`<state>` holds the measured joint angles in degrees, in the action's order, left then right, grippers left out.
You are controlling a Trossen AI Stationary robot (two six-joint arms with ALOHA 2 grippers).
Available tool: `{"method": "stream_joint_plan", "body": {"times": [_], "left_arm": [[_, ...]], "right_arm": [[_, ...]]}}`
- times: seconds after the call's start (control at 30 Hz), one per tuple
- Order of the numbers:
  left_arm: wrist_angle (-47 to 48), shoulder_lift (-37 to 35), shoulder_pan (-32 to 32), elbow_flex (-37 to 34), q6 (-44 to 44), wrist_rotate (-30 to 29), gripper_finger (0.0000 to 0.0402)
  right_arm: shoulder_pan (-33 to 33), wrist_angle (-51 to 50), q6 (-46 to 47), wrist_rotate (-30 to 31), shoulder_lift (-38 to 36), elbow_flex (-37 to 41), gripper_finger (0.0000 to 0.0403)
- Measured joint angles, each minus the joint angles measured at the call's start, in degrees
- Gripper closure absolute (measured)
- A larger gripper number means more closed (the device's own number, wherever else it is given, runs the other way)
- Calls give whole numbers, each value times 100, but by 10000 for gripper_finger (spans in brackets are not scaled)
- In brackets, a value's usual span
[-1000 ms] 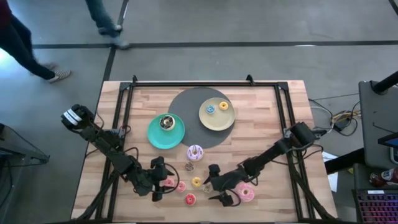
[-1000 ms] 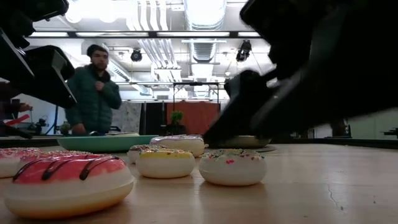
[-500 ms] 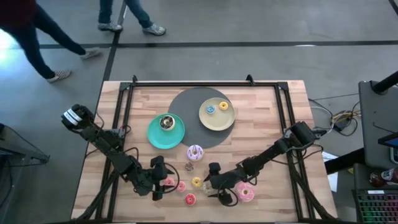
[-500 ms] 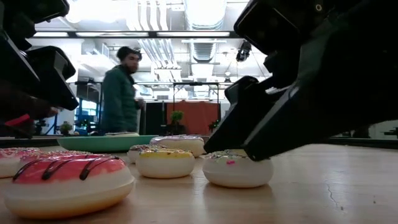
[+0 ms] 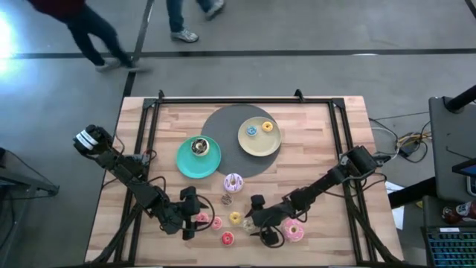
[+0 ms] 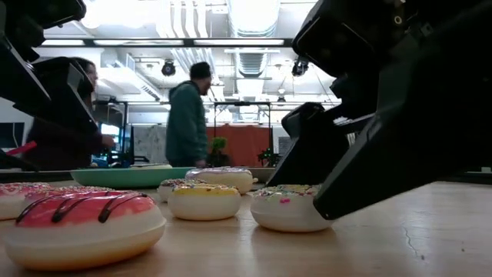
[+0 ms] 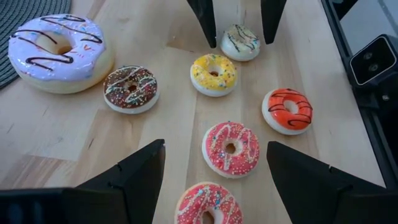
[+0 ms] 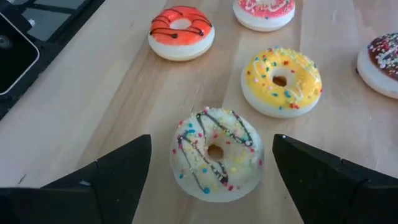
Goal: Pick & Place donuts
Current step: Put the small white donut on the brown plate
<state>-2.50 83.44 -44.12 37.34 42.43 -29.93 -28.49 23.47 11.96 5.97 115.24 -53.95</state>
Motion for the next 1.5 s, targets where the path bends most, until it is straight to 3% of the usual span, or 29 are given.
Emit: {"method": "stream_joint_plan", "body": {"times": [0.47,0.9,1.5], "left_arm": [[0,0,-1,0,7,0,145],[0,0,0,0,25,2,145],[0,0,-2,0,29,2,145]], "right_arm": [[0,-93,117,6,0,7,80],[2,-86,95,17,0,7,168],[4,-63,-114,14,-28,7,219]]}}
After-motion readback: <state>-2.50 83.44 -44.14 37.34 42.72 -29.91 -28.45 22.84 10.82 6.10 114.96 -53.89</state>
